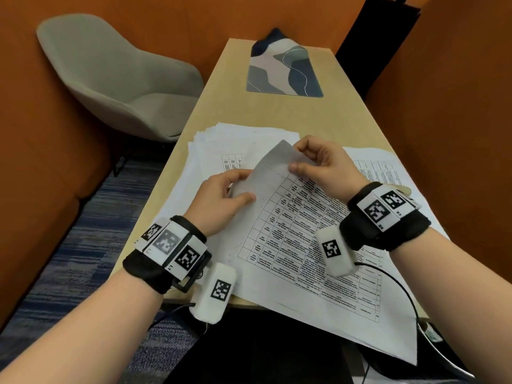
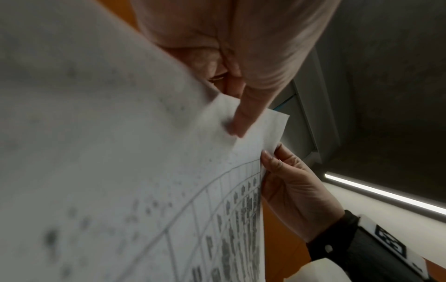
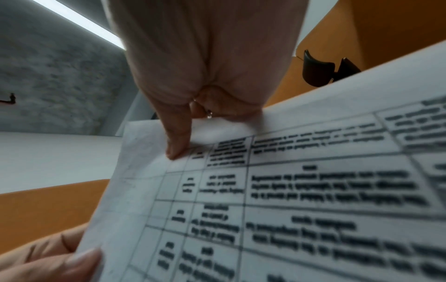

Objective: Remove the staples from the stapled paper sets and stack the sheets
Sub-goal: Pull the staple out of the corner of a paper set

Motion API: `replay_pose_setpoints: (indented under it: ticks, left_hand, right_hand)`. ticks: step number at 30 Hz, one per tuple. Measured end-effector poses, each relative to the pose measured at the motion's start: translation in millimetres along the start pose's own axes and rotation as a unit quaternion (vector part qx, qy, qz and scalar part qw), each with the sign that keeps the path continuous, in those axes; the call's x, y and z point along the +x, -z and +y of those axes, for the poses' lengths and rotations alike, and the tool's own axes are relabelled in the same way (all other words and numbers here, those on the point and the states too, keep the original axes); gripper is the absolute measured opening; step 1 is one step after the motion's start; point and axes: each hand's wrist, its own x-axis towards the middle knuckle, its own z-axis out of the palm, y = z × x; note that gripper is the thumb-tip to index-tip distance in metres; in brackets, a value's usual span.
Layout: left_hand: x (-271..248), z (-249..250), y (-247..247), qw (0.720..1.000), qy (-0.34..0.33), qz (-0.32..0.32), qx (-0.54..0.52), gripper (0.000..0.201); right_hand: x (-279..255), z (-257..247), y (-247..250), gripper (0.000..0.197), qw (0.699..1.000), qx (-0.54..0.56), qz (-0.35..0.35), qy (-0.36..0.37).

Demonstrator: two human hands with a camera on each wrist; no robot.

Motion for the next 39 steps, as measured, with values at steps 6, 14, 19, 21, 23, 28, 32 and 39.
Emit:
replay_pose_setpoints:
  ticks: [6,14,19,21,23,28,32,39]
  left_hand:
    - [1,3,0,0.998,0.0,-0.005,-0.06,0.038]
    - [-1,7,2,0.997,-0.061,0.007,-0.036,0.038]
    - [-2,19,18,0.989,-0.117,0.026,-0.089,0.053]
    - [2,23,30,0.985,-0.12,0.077,-0.097,0.057]
    - [11,28,40,0.977,-0.104,0.146,-0.119,0.057]
    - [36,64,47,0.961,-0.116,0.16,-0.195,0.028]
    - [51,107,45,0.957,-0.177,0.145,-0.178,0.022]
    - [63,147,59,0.943,-0.225,0.19,-0.155,0.019]
  right_hand:
    - [6,-10,0,0.025,0.998,-0.003,-0.052,-0.027]
    - [6,-9,-9,0.063,0.955,-0.287,0.064,-0.03]
    - [4,-35,20,0.039,0.954,-0.242,-0.102,-0.145]
    - [3,-56,34,0.018,0.969,-0.207,-0.08,-0.111]
    - [2,-80,51,0.008,0.986,-0.149,-0.036,-0.066]
    - [8,-112,85,0.014,0.997,-0.004,0.067,0.041]
    - [8,-117,71,0.014,0.986,0.105,0.098,0.081]
    - [8,-116,50,0.058,0.962,0.214,0.128,0.113]
